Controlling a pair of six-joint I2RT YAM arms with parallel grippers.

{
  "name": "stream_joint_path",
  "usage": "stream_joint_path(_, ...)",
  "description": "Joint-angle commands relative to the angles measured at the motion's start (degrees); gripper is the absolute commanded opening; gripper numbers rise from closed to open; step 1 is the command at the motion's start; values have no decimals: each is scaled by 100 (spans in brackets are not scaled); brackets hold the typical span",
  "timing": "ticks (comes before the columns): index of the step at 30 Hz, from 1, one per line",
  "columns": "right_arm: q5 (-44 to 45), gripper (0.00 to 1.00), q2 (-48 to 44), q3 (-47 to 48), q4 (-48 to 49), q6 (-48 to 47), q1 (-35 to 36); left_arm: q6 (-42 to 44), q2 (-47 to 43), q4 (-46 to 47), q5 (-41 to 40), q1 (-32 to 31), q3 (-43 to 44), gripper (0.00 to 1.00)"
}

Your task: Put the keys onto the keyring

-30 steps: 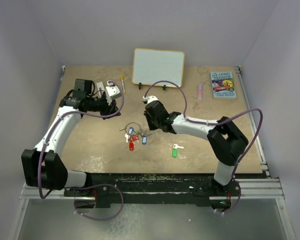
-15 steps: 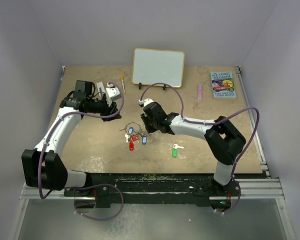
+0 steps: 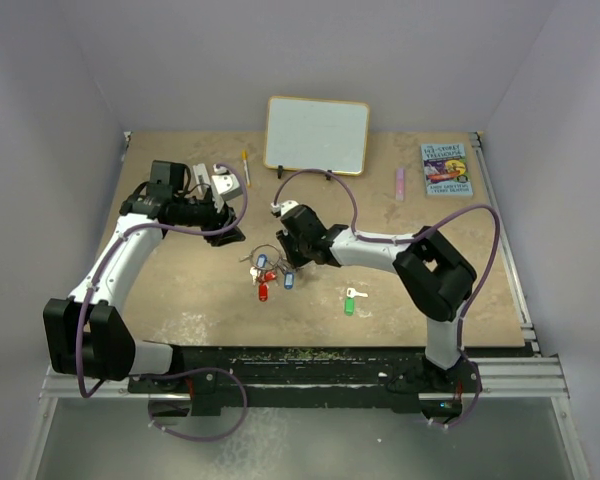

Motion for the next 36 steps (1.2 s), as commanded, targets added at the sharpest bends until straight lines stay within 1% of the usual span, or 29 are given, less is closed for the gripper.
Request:
stream_joint_path(1,-67,27,-41,192,82,-98,9,-22,-11,143,203,12,35,55)
stream_joint_path(3,-141,26,21,187,83,-110,9,-8,-21,138,210,19,35,55)
stream_joint_path(11,-172,8,84,112,92,-110,9,133,-40,80,326,13,45,55)
stream_joint_path(15,-41,0,34,70,4,-109,9,150,10,127,509,15,37,55)
stream_joint_path(17,187,0,-47,68,-8,-210,13,221,32,136,655,6,29,55)
stream_joint_path(19,198,0,-186,37,12,-257,20,241,38,174,774,6,-9,55)
stream_joint_path(22,167,0,-537,-30,-18,-296,26,258,29,239,930,11,-70,55)
stream_joint_path(26,-43,0,-1021,11,-319,-467,172,217,-52,462,1063,11,-182,55)
stream_joint_path(30,-354,0,-1413,214,-910,-507,336,-304,-244,997,1103,-2,-356,56)
stream_joint_path(33,-530,0,-1559,466,-1445,-268,352,-670,-527,1299,1062,-60,-486,56)
stream_joint_path(36,-764,0,-1644,752,-1912,87,352,-1329,-1053,2048,901,-143,-854,57)
